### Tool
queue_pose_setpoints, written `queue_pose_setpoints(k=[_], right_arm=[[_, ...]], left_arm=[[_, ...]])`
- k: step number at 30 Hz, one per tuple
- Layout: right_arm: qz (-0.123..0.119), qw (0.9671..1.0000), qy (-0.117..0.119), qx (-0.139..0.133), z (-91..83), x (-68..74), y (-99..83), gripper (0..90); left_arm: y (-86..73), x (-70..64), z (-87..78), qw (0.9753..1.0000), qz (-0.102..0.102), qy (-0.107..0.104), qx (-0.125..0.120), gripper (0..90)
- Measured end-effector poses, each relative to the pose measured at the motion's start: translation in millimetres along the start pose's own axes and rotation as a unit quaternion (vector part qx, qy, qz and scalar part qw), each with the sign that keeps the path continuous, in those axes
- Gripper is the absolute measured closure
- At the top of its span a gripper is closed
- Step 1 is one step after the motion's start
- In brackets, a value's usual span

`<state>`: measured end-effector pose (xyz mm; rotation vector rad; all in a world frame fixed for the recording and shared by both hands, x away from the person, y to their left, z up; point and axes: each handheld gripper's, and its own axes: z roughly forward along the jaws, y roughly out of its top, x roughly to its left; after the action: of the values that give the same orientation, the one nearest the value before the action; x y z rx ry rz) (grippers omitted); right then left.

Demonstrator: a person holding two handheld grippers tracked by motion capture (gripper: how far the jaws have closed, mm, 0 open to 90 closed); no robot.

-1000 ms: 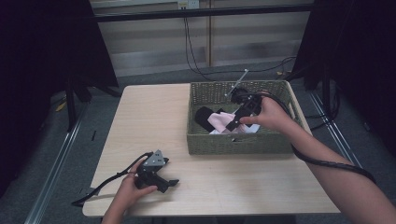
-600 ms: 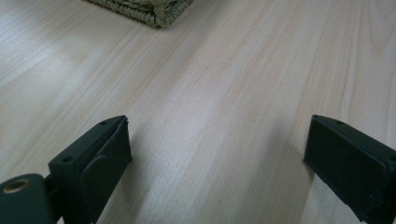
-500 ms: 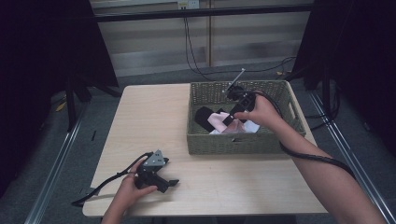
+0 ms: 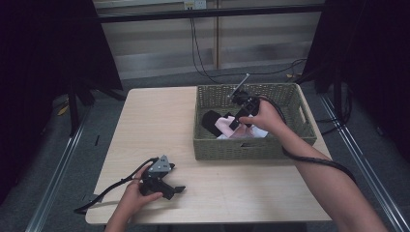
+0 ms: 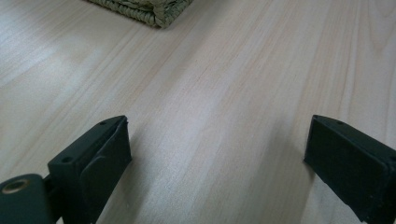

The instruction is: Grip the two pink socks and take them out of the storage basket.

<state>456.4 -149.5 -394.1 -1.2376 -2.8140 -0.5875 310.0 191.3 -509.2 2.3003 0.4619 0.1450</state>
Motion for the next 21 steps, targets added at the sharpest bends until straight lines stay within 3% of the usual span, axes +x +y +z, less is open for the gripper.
queue_pose_setpoints(k=[5,7,8,11,21], right_arm=[[0.008,0.9998,-0.015,0.006,9.8,-0.3,2.9,60.8],[0.009,0.9998,-0.018,0.006,11.3,-0.8,3.1,62.0],[0.011,0.9998,-0.014,0.011,15.1,-0.8,4.0,69.1],[0.007,0.9996,-0.012,0.023,15.9,-0.1,4.9,78.6],[0.003,0.9998,0.004,0.02,-6.9,6.0,7.4,81.0]], left_arm=[[0.0,0.0,0.0,1.0,0.0,0.0,0.0,6.4],[0.0,0.0,0.0,1.0,0.0,0.0,0.0,6.4],[0.0,0.0,0.0,1.0,0.0,0.0,0.0,6.4],[0.0,0.0,0.0,1.0,0.0,0.0,0.0,6.4],[0.0,0.0,0.1,1.0,0.0,0.0,0.0,6.4]])
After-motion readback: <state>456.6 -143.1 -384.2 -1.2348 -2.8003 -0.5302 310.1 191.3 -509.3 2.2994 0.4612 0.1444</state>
